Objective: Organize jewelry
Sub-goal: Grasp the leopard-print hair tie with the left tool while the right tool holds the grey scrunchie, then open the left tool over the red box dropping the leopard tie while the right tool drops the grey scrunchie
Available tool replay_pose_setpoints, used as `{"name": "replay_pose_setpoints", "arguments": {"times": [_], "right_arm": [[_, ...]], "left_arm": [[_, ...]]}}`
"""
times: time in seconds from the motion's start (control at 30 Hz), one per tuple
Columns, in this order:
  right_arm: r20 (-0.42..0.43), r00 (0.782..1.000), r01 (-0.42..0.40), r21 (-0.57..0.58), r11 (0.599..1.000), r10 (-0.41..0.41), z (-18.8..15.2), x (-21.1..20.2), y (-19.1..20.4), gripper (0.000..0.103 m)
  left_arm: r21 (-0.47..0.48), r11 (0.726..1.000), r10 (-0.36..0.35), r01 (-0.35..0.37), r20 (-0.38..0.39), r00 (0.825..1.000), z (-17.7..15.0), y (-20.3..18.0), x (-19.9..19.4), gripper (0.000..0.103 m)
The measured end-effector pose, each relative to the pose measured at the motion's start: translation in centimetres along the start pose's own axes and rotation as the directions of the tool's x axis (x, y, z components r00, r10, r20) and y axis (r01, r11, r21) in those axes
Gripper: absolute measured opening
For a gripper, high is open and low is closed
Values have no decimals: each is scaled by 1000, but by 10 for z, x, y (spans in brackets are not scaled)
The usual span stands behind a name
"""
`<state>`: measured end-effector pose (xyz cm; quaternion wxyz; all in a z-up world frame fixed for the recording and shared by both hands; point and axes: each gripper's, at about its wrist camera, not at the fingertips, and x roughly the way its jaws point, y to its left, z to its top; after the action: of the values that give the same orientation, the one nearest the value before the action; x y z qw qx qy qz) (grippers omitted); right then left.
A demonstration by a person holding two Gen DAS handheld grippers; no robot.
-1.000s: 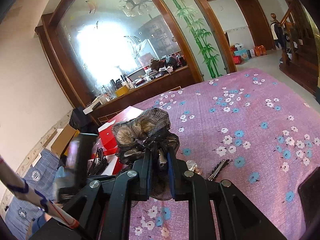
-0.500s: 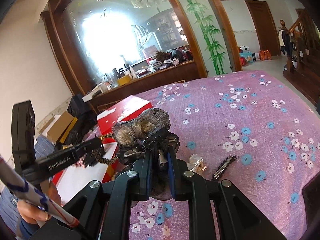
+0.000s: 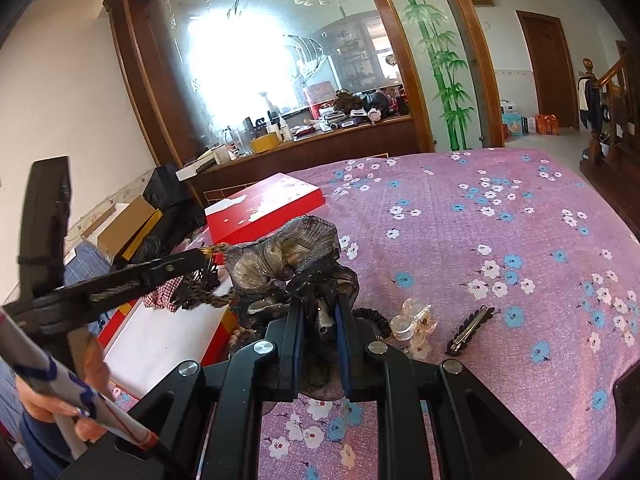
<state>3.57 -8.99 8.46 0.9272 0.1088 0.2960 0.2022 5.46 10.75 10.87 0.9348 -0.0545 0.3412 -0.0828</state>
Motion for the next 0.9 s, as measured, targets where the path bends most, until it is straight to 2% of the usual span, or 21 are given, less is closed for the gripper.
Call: {"name": "replay_pose_setpoints", "arguments": {"times": [0.2, 0.3, 0.5, 0.73, 0.9], "right_arm": [[-45, 998, -53, 8, 999, 53, 1, 1, 13, 16], [-81, 990, -117, 24, 993, 119, 1, 3, 28, 16], [-127, 976, -179, -14, 984, 175, 4, 12, 70, 17], [-231, 957, -190, -44, 981, 175, 3, 58, 116, 18], [-319, 936, -176, -45, 983, 153, -8, 107, 138, 18]], "left_arm": [[4, 999, 41, -41, 22, 999, -6, 22, -32, 5], [-5, 996, 88, -88, 15, 996, -11, 48, -43, 5], [-62, 982, 176, -176, -9, 984, -22, 106, -56, 5], [-127, 962, 237, -241, -45, 970, -33, 163, -56, 5], [-171, 948, 254, -270, -109, 961, -39, 195, -37, 5]]}}
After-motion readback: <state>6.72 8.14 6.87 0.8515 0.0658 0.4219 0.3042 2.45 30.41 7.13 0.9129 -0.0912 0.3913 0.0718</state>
